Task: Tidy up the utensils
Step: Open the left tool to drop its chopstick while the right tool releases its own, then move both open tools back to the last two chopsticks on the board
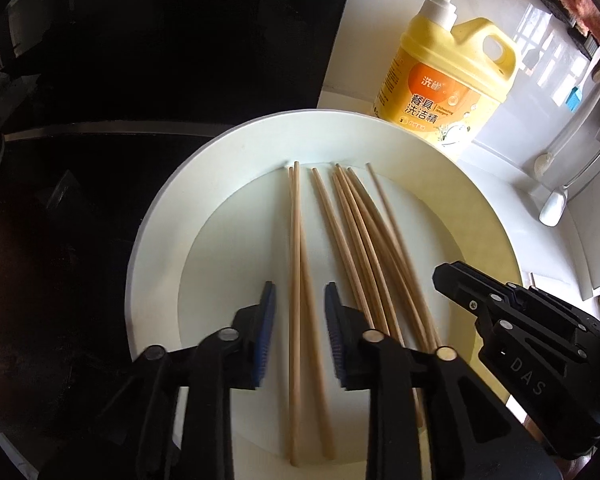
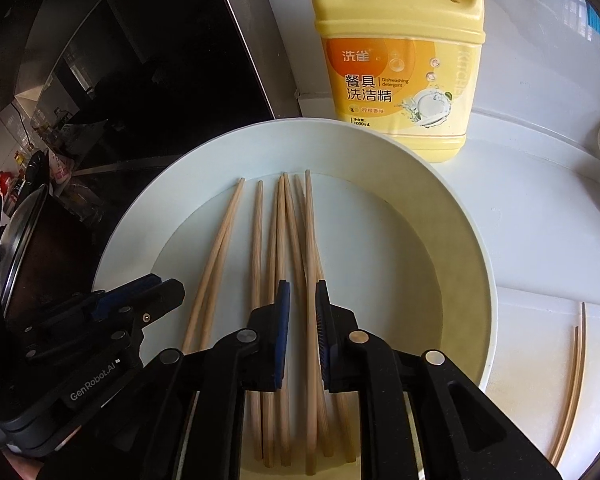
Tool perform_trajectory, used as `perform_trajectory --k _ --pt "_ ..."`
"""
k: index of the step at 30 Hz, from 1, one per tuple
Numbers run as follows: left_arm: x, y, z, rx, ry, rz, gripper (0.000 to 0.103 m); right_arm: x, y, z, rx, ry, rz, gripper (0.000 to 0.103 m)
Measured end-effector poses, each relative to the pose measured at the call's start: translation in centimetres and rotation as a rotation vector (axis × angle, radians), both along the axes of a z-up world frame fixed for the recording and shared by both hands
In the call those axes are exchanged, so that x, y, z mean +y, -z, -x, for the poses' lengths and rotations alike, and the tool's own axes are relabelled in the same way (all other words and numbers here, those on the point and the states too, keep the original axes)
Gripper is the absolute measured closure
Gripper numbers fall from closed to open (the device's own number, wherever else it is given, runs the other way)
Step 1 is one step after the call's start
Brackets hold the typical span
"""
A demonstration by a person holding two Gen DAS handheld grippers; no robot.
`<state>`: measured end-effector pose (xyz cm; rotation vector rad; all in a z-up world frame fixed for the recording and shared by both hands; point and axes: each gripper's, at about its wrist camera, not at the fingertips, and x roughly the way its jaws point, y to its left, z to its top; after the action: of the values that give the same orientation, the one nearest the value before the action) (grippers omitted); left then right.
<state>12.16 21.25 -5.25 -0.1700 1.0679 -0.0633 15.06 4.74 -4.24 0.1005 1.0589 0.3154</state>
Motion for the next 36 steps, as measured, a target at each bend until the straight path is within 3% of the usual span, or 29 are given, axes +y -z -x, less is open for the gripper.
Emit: perform_trajectory --k 3,6,9,25,36 --pt "0.6 -0.7 0.4 -0.027 -0.029 -0.01 0.042 -0.5 -0.4 0.1 -0.009 0.012 0.004 0.09" --pt "1.1 -1.2 0.8 -0.04 -0.048 -0.022 0.039 -1.0 -0.8 0.4 -0.019 0.024 0.003 0.088" --pt "1.6 -1.4 1.0 -0.037 -0.059 -0.011 0.035 -1.6 -1.2 0.9 -0.028 0.036 -0.002 0.08" --pt "0.9 -3.2 3.5 -0.072 -0.003 0.004 0.027 -3.5 -2.7 4.6 -0.054 0.082 -0.006 0.067" --pt "-4.4 -4.5 5.0 -0.106 0.081 -0.009 0.023 -9.5 -3.7 9.2 -0.083 0.177 -0.005 0.06"
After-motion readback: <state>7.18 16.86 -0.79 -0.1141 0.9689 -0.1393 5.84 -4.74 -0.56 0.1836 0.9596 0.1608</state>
